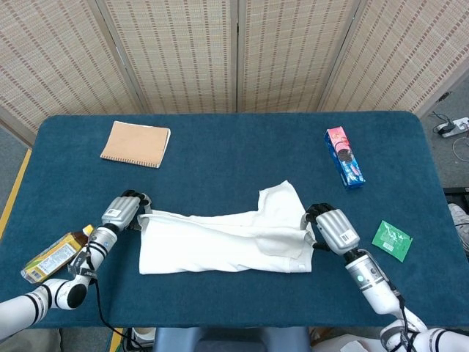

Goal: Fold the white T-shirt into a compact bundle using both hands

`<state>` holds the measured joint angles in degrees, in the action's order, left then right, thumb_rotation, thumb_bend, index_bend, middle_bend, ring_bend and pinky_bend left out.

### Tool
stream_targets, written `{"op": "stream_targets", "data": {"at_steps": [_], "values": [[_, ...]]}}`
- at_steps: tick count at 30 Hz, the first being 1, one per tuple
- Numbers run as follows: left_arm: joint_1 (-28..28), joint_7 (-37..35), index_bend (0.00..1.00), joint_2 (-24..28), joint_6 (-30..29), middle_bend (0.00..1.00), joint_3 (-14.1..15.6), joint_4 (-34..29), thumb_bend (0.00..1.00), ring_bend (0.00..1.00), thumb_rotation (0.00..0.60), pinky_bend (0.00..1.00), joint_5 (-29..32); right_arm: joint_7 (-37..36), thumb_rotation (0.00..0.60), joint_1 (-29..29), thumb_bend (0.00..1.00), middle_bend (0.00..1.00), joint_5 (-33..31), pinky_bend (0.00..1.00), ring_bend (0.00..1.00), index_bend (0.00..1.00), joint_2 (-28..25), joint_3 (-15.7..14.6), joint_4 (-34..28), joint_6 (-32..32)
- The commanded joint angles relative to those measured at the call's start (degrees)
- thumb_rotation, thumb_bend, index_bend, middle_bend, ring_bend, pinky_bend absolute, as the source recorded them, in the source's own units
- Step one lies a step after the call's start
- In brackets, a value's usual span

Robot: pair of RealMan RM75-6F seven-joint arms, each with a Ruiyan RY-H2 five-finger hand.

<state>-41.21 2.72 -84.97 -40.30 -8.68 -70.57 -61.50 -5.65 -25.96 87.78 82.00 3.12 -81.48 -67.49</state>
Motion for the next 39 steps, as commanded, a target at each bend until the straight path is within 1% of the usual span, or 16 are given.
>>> {"op": "stream_targets", "data": {"at_steps": [1,10,12,14,21,25,30,32,35,38,39], "values": [[-0.76,0.96,0.66,-0.86,0.95,0.25,0.04,1.18,0.46,0.17,0.600,0.07,1.09,0.19,0.600,-0.04,0.66,0.48,-0.18,0.27,0.27,0.88,0.05,-0.07,0.04,0.25],[-1.84,3.18,0.64,-2.03,2.04,0.25,0.04,2.97,0.46,0.17,0.600,0.07,4.32,0.00,0.600,-0.09,0.66,0.48,-0.83,0.27,0.27,0.88,0.29,0.05,0.77,0.57],[-1.85,3.51,0.61,-2.01,1.88,0.24,0.14,2.87,0.46,0.17,0.600,0.07,4.59,-0.05,0.600,-0.09,0.66,0.48,-0.91,0.27,0.27,0.88,0.32,0.12,0.85,0.51],[-1.94,3.84,0.54,-1.91,2.02,0.23,0.24,2.70,0.46,0.15,0.600,0.07,4.94,-0.04,0.600,-0.12,0.66,0.48,-0.99,0.27,0.27,0.88,0.43,0.19,0.98,0.50],[-2.35,5.51,0.46,-2.01,2.00,0.20,0.63,2.37,0.45,0.14,0.600,0.06,6.50,0.46,0.600,-0.33,0.66,0.48,-0.75,0.27,0.27,0.88,1.28,0.09,2.46,0.51],[-2.29,5.69,0.35,-2.06,1.53,0.18,0.68,2.16,0.45,0.13,0.600,0.06,6.68,0.32,0.600,-0.73,0.66,0.48,-0.76,0.27,0.27,0.88,2.46,0.34,4.32,0.68],[-2.13,5.91,0.27,-1.72,1.08,0.15,0.75,1.55,0.44,0.10,0.600,0.06,7.12,0.19,0.600,-1.24,0.66,0.48,-1.04,0.27,0.27,0.88,3.69,0.58,6.35,1.23],[-1.92,5.95,0.19,-1.48,0.76,0.11,0.75,0.96,0.41,0.06,0.600,0.05,7.47,0.26,0.600,-1.26,0.66,0.48,-1.38,0.27,0.27,0.88,3.88,0.58,6.96,1.52],[-1.57,6.10,0.11,-1.12,0.09,0.06,0.79,-0.02,0.39,0.01,0.600,0.04,7.87,0.16,0.600,-1.39,0.66,0.48,-1.99,0.27,0.27,0.88,4.29,0.68,7.92,2.13],[-1.20,6.40,0.03,-0.99,-0.87,0.00,0.87,-0.66,0.37,0.00,0.600,0.03,8.09,-0.08,0.600,-1.71,0.66,0.48,-2.40,0.27,0.27,0.88,5.21,1.01,9.51,2.52],[-1.06,6.37,0.02,-0.94,-1.18,0.00,0.79,-0.89,0.37,0.00,0.600,0.03,8.22,-0.24,0.600,-1.82,0.66,0.48,-2.57,0.27,0.27,0.88,5.55,1.13,10.09,2.67]]}}
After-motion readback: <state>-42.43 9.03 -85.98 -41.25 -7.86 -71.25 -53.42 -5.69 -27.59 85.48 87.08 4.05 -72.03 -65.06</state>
